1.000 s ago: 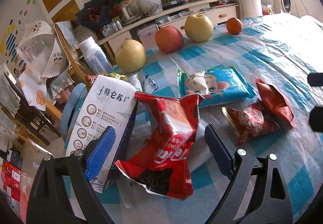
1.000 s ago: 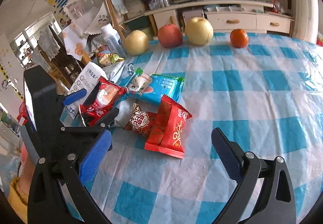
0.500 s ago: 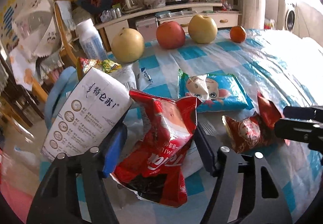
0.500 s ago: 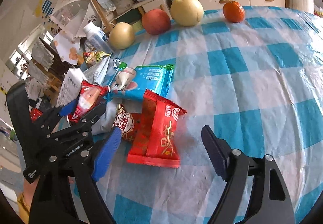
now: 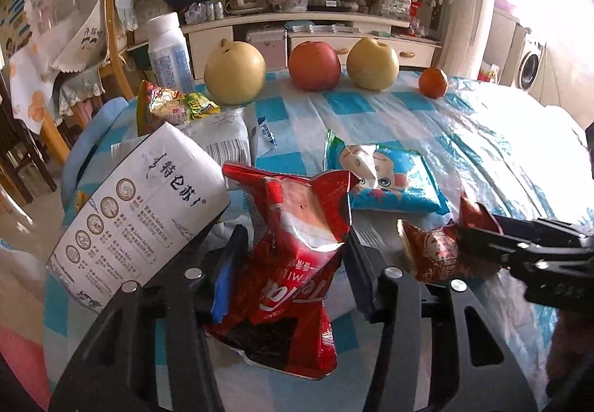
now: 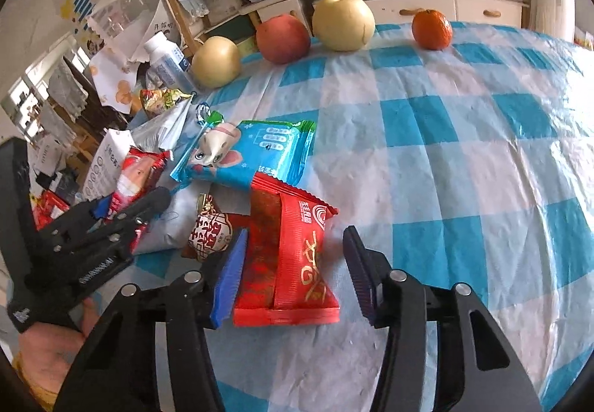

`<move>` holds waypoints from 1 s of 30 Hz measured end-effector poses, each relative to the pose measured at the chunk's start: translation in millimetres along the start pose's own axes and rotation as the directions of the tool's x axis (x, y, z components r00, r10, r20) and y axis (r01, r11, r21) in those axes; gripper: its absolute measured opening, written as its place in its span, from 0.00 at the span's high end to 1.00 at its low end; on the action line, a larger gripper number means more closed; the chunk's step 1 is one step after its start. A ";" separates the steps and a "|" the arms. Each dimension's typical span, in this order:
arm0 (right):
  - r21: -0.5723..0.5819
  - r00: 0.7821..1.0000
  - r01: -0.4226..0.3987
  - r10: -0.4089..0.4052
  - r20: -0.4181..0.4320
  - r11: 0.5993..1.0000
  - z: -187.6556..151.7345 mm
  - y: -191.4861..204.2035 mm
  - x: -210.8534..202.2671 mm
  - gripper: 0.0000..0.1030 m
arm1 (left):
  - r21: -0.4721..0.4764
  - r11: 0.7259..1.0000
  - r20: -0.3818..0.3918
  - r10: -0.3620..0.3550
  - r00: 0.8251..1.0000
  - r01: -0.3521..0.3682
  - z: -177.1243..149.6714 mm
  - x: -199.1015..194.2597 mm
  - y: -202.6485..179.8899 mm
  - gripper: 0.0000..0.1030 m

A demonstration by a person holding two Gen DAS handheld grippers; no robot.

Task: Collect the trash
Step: 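Grasp the red chip bag with the left gripper while the right gripper grasps a red snack wrapper, then carry the red chip bag and red wrapper to the pink bucket and release both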

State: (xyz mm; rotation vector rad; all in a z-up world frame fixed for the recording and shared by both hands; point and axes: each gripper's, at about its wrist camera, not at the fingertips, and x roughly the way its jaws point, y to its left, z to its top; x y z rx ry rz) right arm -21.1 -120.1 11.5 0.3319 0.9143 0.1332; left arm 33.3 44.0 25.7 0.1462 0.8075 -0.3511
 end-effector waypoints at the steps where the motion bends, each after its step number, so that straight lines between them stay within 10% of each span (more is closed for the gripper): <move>1: -0.004 1.000 -0.002 0.002 0.001 1.000 -0.1 0.6 0.5 0.55 | -0.006 1.000 0.001 -0.006 1.000 0.006 0.2 -0.9 0.7 0.51; 30: -0.033 0.995 -0.022 0.025 0.098 0.999 -0.6 14.9 -26.8 0.63 | -0.151 0.956 0.146 -0.229 0.963 0.250 -13.0 -61.5 35.4 0.64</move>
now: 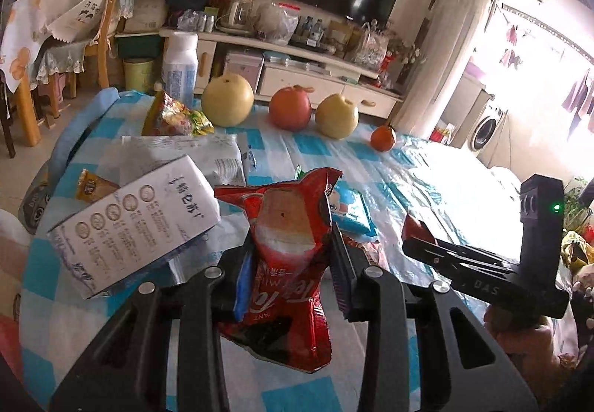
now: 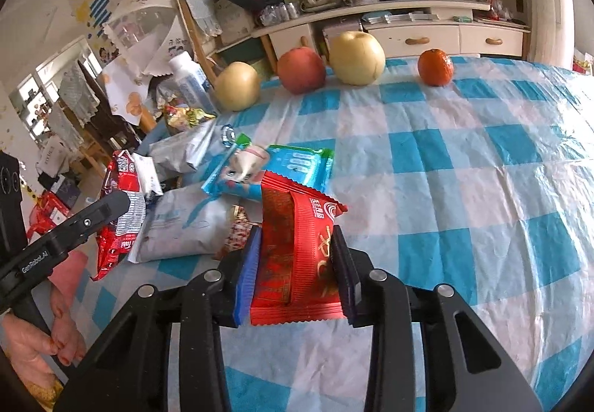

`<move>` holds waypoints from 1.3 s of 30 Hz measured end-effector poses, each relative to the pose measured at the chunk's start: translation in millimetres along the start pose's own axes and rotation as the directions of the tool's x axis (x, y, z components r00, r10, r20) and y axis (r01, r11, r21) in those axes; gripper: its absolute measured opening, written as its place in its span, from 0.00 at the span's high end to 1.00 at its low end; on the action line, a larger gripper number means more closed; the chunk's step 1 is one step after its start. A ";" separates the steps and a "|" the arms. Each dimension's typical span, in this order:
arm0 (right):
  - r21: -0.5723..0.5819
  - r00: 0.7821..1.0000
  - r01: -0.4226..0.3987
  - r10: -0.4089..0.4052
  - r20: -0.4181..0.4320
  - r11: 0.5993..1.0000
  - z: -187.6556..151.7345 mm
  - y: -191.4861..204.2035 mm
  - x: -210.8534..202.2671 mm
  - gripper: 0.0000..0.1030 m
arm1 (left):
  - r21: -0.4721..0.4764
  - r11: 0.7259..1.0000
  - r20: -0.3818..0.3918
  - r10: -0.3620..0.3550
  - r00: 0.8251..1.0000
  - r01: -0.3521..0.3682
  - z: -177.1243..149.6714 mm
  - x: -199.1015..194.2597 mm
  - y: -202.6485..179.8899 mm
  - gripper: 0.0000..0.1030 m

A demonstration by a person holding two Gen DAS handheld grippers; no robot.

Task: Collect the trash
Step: 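Carry the red chip bag and red wrapper to the pink bucket and release both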

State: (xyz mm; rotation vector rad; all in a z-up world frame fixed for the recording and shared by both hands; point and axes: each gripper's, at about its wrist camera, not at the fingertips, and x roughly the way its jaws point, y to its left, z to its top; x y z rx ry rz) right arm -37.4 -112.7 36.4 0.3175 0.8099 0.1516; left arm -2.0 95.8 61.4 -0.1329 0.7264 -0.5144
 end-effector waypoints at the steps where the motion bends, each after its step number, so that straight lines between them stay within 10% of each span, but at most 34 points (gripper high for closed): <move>1: 0.004 1.000 -0.010 0.010 0.000 1.000 0.1 1.0 -0.5 0.63 | 0.001 1.000 0.009 0.000 1.000 0.000 -0.1 -4.8 1.2 0.64; 26: -0.042 0.959 -0.281 0.279 -0.050 0.959 -20.6 110.7 -8.9 0.63 | -0.124 0.989 0.170 0.102 0.980 -0.081 -7.5 -106.1 73.8 0.64; 39: -0.157 0.896 -0.443 0.428 -0.121 0.883 -33.2 241.5 -5.9 0.63 | -0.317 0.930 0.246 0.268 0.931 -0.184 -20.4 -179.1 154.3 0.64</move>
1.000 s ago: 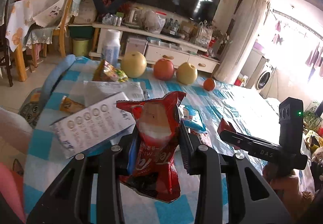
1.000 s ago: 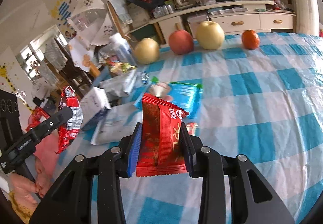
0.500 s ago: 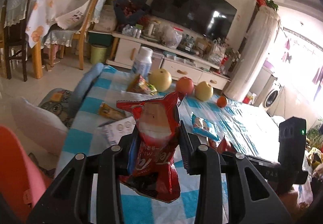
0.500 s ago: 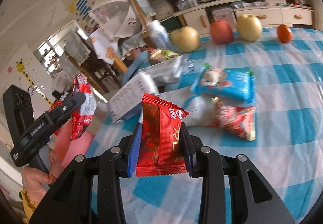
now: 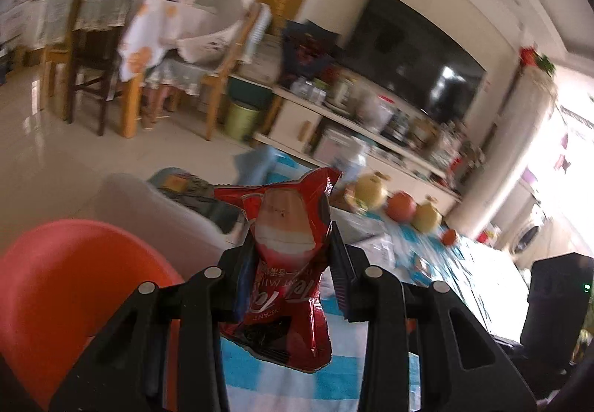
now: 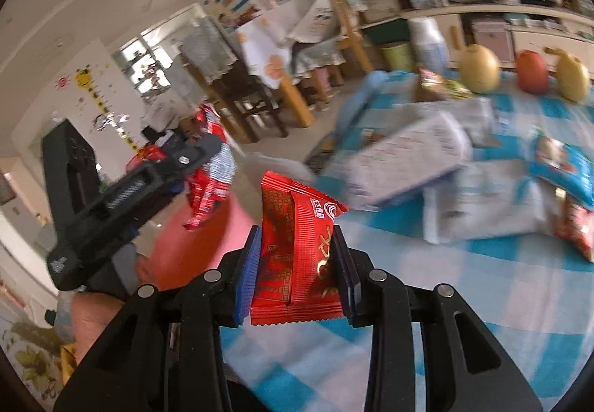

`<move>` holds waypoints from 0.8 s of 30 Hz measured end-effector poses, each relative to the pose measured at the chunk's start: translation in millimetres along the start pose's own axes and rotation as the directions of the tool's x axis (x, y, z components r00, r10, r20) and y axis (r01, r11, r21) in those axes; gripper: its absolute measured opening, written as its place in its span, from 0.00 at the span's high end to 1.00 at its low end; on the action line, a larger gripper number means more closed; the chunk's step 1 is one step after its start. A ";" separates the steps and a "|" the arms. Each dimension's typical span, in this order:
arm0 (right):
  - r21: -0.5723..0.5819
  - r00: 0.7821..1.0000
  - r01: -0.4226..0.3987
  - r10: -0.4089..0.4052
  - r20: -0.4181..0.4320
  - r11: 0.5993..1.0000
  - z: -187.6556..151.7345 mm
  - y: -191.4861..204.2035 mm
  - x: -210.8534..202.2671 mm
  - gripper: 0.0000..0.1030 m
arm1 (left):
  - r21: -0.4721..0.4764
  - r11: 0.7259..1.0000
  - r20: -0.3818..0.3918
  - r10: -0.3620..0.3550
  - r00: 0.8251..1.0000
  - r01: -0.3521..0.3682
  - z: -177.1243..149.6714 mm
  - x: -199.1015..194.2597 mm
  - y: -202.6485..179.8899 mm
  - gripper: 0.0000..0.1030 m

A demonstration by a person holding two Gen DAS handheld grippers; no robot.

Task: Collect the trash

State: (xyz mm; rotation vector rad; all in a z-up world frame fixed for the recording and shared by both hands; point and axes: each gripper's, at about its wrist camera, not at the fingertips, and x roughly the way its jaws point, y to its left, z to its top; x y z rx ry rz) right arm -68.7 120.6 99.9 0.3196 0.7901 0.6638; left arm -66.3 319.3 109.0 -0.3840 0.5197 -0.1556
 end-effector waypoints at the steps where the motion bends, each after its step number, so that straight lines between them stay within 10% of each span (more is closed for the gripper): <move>1: -0.010 1.000 -0.014 0.014 -0.002 1.000 2.0 9.6 5.0 0.63 | -0.021 0.999 0.011 0.025 1.000 -0.025 2.7 -4.6 11.1 0.64; 14: -0.172 0.988 -0.121 0.102 -0.115 0.978 7.3 117.6 87.6 0.61 | -0.272 0.925 0.018 0.281 0.960 -0.265 15.7 -29.0 111.6 0.63; 18: -0.193 0.987 -0.080 0.050 -0.155 0.978 0.5 125.1 109.3 0.26 | -0.329 0.887 0.020 0.348 0.937 -0.323 16.0 -32.9 126.1 0.33; 24: -0.178 0.995 0.008 -0.025 -0.098 0.984 -5.6 101.1 91.2 0.13 | -0.266 0.884 0.071 0.416 0.906 -0.385 20.5 -33.0 115.4 0.11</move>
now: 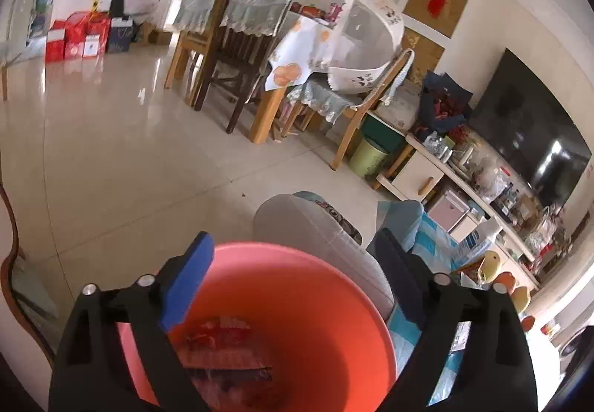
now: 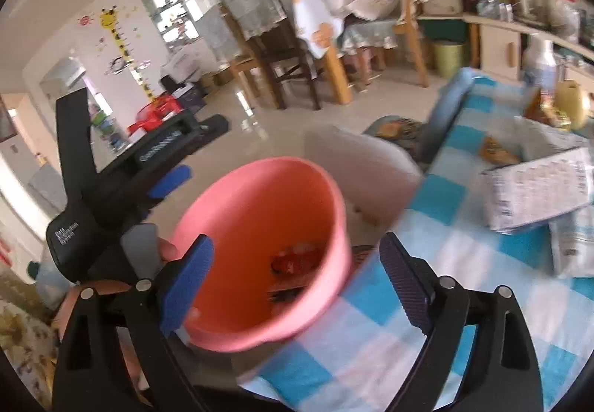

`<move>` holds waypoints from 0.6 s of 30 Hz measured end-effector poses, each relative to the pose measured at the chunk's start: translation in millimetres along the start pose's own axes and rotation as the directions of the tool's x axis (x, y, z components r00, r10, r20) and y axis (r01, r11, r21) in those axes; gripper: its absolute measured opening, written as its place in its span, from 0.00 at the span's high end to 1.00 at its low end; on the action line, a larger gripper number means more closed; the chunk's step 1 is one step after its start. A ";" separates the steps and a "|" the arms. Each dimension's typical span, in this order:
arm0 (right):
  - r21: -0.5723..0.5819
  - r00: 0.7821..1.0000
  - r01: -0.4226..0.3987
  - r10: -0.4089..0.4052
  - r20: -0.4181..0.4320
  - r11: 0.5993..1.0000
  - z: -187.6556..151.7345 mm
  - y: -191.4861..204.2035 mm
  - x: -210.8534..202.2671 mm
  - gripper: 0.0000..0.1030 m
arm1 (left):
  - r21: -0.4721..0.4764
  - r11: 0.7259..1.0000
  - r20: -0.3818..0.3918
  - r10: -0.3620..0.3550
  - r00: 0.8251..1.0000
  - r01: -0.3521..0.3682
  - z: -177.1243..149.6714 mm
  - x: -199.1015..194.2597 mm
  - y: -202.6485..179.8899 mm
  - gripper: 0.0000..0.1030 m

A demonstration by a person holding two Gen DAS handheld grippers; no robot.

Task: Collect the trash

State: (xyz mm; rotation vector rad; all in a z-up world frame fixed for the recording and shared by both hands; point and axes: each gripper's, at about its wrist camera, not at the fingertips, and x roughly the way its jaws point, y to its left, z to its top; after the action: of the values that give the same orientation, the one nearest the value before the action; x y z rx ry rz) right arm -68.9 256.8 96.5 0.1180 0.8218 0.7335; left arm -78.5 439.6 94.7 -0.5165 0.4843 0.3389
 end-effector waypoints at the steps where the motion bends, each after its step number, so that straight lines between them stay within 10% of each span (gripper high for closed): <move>1: 0.002 1.000 0.013 -0.013 0.005 1.000 -2.7 -4.2 -4.5 0.13 | 0.011 1.000 0.008 -0.009 1.000 0.008 -0.3 -0.2 -3.7 0.11; 10: -0.001 0.993 0.115 -0.115 0.031 0.993 -26.7 -40.5 -33.7 0.08 | 0.175 0.977 0.099 -0.143 0.985 0.124 -11.6 -11.4 -44.0 0.07; 18: -0.035 0.982 0.185 -0.183 0.033 0.982 -44.3 -57.8 -54.6 0.05 | 0.358 0.921 0.010 -0.168 0.986 0.153 -33.9 -9.7 -90.8 0.06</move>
State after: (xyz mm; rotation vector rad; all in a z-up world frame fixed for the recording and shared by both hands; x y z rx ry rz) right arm -93.0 170.9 78.8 0.0182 0.7791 0.5713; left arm -60.2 345.0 109.0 -0.1921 0.4486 0.0980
